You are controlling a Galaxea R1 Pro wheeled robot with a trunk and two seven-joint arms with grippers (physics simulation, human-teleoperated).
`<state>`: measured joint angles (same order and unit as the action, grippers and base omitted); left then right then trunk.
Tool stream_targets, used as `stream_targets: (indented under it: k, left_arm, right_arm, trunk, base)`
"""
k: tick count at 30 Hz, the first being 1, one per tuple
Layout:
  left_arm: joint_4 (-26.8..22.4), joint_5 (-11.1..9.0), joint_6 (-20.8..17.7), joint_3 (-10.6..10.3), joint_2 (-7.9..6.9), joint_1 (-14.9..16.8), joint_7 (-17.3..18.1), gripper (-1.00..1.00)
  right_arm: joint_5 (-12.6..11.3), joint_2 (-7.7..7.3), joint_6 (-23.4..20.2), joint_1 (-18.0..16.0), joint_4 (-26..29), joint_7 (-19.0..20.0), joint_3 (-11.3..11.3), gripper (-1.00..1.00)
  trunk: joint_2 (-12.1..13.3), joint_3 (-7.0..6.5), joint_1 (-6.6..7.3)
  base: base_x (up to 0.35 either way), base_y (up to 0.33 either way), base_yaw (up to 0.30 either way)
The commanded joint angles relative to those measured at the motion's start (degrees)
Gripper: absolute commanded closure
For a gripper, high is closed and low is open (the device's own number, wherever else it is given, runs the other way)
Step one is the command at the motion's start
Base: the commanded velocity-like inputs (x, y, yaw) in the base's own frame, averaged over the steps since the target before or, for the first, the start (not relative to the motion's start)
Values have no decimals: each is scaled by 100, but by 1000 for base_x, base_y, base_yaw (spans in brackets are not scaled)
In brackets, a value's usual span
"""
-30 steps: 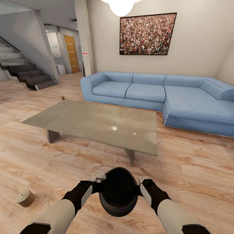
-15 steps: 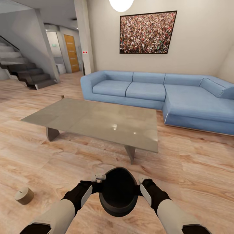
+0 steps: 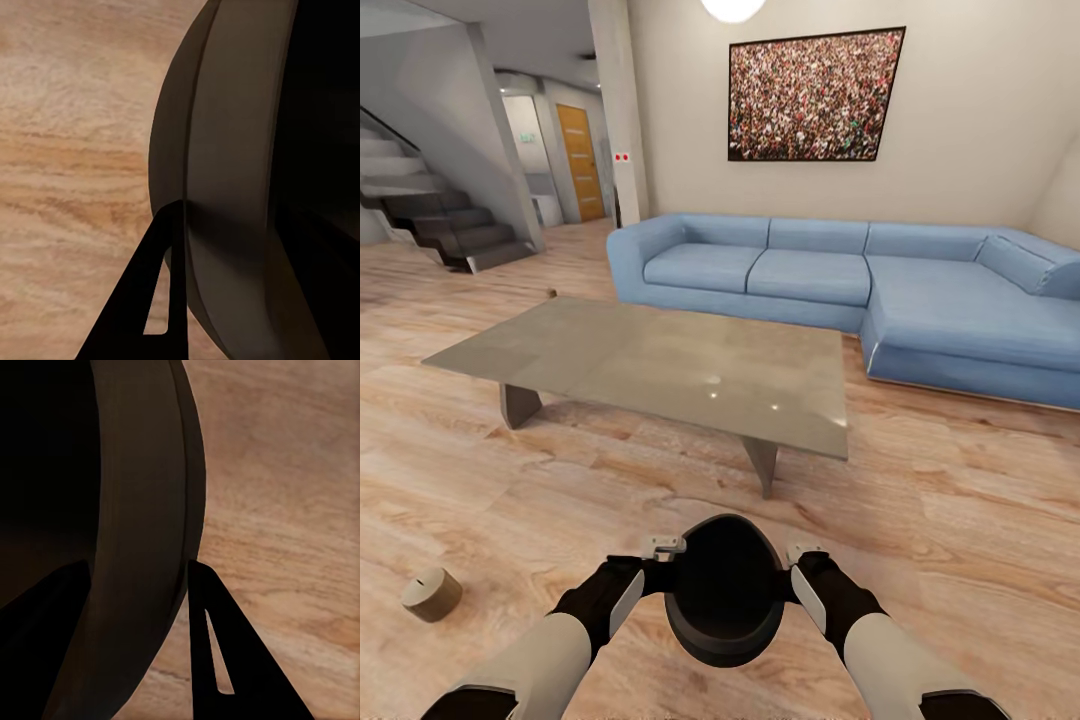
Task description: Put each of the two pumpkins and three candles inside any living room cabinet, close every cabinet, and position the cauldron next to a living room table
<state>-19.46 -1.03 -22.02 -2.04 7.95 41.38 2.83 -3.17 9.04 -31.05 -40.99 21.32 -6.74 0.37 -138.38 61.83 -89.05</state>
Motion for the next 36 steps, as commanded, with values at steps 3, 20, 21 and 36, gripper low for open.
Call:
stream_targets:
  k: [3, 20, 21, 36]
  left_arm:
    - [-5, -167, -39, -7, -21, 1, 113, 100]
    - [-7, -162, -39, -7, -22, 1, 113, 100]
    - [-7, -164, -39, -7, -22, 1, 113, 100]
    - [-8, -164, -39, -7, -22, 1, 113, 100]
  right_arm:
    - [-210, -7, -6, -5, 118, 205, -1, 100]
    - [-210, -7, -7, -5, 118, 208, -1, 100]
    - [-210, -7, -6, -5, 118, 208, -1, 100]
    - [-210, -15, -7, -5, 118, 391, -17, 100]
  trunk:
    - [-84, 41, -43]
    - [-84, 41, -43]
    - [-84, 41, -43]
    - [-84, 5, -43]
  base:
    - [0, 0, 0]
    - [122, 66, 0]
    - [269, 123, 0]
    - [161, 39, -145]
